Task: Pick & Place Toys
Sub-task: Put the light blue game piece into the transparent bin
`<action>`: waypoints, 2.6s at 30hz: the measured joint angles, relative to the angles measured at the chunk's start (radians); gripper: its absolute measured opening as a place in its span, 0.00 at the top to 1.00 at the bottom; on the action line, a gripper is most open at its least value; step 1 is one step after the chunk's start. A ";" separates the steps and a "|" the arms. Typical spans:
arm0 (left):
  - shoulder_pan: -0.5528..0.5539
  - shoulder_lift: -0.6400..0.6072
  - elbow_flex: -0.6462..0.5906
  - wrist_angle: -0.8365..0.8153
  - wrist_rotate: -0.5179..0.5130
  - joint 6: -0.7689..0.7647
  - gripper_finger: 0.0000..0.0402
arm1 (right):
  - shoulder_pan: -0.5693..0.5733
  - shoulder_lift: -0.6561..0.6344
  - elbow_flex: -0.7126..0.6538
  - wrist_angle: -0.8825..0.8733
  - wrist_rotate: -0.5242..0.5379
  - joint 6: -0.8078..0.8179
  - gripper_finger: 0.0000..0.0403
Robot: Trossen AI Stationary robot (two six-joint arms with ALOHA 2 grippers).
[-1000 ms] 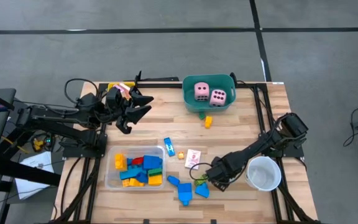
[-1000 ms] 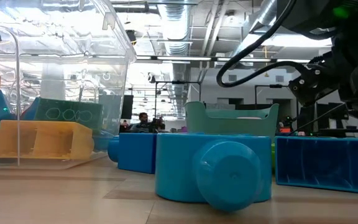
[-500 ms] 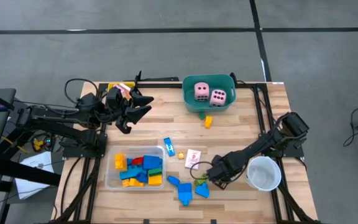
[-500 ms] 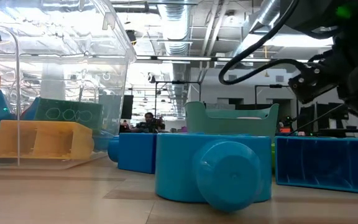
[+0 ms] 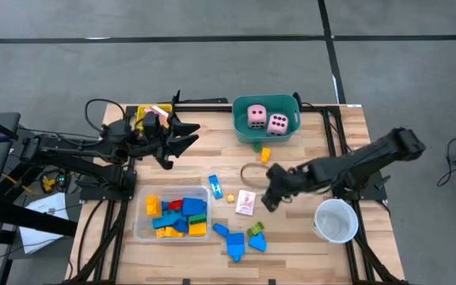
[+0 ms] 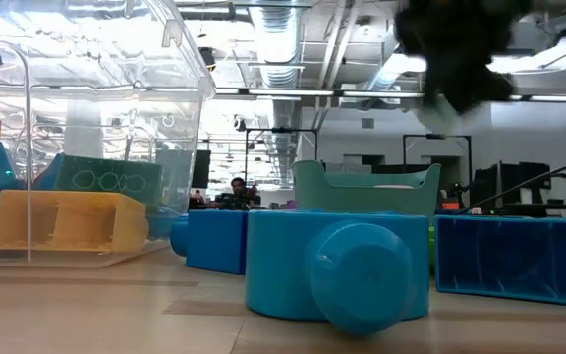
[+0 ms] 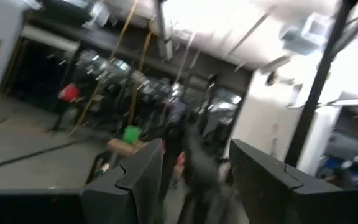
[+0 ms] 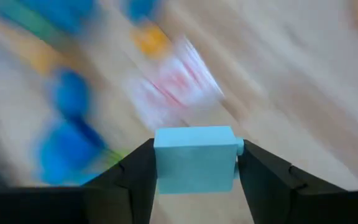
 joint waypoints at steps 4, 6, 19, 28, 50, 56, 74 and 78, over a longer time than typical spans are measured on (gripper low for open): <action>-0.003 0.008 0.000 -0.090 -0.045 0.000 0.55 | -0.090 -0.129 0.002 0.246 0.022 -0.076 0.54; -0.013 0.026 0.000 -0.118 -0.068 0.003 0.55 | -0.143 -0.179 0.003 0.357 0.019 -0.101 0.53; -0.130 0.238 0.000 0.027 -0.216 0.193 0.55 | -0.370 -0.238 0.003 0.816 -0.299 -0.042 0.53; -0.169 0.350 0.182 -0.037 -0.311 0.452 0.37 | -0.366 -0.193 0.004 0.877 -0.396 0.029 0.53; -0.155 0.403 0.423 -0.466 -0.079 0.506 0.20 | -0.324 -0.156 0.003 0.943 -0.420 0.031 0.53; -0.158 0.402 0.424 -0.467 -0.114 0.506 0.20 | -0.324 -0.156 0.003 0.972 -0.417 0.037 0.53; -0.158 0.424 0.424 -0.387 -0.164 0.543 0.20 | -0.326 -0.140 0.004 0.974 -0.427 0.028 0.53; -0.158 0.471 0.425 -0.325 -0.172 0.543 0.20 | -0.328 -0.123 0.006 0.998 -0.426 0.029 0.53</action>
